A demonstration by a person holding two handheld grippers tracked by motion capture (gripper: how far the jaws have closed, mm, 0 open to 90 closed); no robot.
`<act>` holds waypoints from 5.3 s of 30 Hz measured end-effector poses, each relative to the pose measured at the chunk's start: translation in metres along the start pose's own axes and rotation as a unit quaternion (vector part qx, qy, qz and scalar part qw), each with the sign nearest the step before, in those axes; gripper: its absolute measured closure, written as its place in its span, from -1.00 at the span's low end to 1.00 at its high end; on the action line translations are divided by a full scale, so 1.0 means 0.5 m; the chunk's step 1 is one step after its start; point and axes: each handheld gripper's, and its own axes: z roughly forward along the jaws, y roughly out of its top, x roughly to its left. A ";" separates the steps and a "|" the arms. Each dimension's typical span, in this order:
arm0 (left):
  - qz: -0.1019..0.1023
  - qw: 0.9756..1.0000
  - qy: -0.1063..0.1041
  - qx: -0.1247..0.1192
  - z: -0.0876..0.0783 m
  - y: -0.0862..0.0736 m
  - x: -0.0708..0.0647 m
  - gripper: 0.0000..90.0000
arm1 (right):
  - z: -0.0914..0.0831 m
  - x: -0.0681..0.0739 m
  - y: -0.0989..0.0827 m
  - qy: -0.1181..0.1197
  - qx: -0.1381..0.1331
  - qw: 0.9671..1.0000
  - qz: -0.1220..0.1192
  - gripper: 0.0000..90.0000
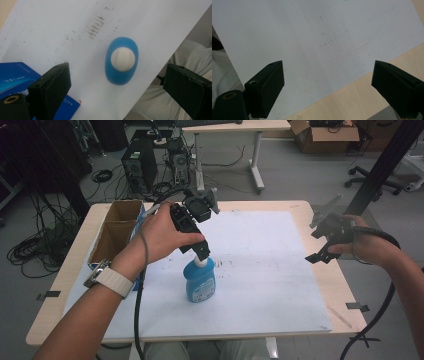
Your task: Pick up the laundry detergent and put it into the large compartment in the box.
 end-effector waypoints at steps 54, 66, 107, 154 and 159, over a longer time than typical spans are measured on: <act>0.024 1.000 -0.009 0.009 0.119 -0.008 -0.019 -0.81 | 0.016 -0.005 0.004 0.005 0.001 1.000 0.001 -0.75; 0.026 0.999 -0.012 0.016 0.142 -0.009 -0.021 -0.81 | 0.020 -0.005 0.005 0.007 -0.001 1.000 0.000 -0.75; 0.026 0.999 -0.027 0.028 0.205 -0.015 -0.010 -0.73 | 0.031 -0.005 0.003 0.010 0.000 1.000 0.001 -0.75; 0.023 0.999 -0.033 0.032 0.206 -0.017 -0.008 -0.18 | 0.031 -0.007 -0.008 0.007 -0.004 1.000 0.006 -0.75; 0.014 0.999 -0.030 0.030 0.193 -0.020 -0.004 -0.18 | 0.027 -0.007 -0.011 0.006 -0.005 1.000 0.007 -0.75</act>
